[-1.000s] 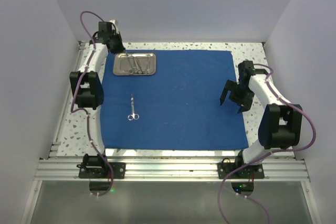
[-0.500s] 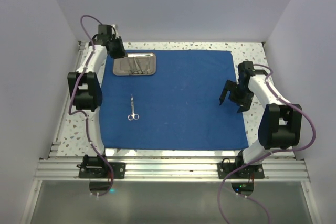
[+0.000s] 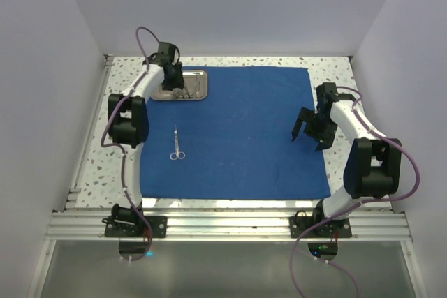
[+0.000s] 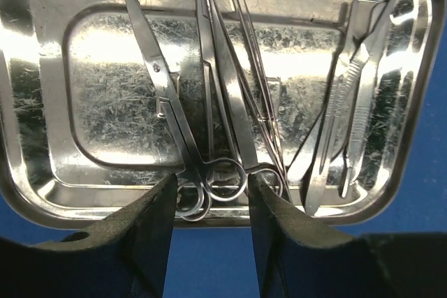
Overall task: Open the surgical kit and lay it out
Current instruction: Pick up the medical item from the container.
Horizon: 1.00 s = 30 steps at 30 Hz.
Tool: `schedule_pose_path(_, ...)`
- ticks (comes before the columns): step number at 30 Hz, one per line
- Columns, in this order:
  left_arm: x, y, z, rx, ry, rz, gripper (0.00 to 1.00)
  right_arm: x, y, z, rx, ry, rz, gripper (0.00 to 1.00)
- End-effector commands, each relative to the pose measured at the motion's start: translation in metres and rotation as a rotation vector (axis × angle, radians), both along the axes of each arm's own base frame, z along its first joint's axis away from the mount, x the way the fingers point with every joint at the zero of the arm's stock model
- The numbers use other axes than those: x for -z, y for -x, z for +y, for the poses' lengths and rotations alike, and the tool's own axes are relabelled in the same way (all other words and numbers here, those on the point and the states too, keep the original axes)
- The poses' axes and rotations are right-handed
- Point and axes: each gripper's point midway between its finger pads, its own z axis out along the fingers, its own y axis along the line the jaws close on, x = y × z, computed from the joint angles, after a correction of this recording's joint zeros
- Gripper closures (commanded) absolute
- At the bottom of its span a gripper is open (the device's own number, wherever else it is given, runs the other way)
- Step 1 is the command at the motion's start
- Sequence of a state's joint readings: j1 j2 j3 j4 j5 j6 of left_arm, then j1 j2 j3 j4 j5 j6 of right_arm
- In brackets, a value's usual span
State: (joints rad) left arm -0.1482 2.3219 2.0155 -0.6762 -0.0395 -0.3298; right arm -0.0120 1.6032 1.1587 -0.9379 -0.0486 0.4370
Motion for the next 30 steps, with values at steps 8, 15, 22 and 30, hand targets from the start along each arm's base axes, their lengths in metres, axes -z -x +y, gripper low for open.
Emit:
schedule_pose_path(8,0.012,-0.009,0.026,-0.090,-0.132,0.017,0.52,-0.003,-0.003,0.006,-0.018,-0.026,-0.013,0.05)
schedule_pose_path(15,0.013,-0.015,0.029,-0.099,-0.150,0.015,0.54,-0.002,-0.006,0.006,-0.018,-0.026,-0.009,0.05)
schedule_pose_path(22,0.044,-0.002,0.028,-0.094,-0.153,0.088,0.59,-0.001,-0.008,0.006,-0.016,-0.026,-0.004,0.05)
schedule_pose_path(30,0.075,0.009,0.017,-0.044,-0.106,0.174,0.78,0.002,-0.007,0.006,-0.014,-0.030,0.005,0.05)
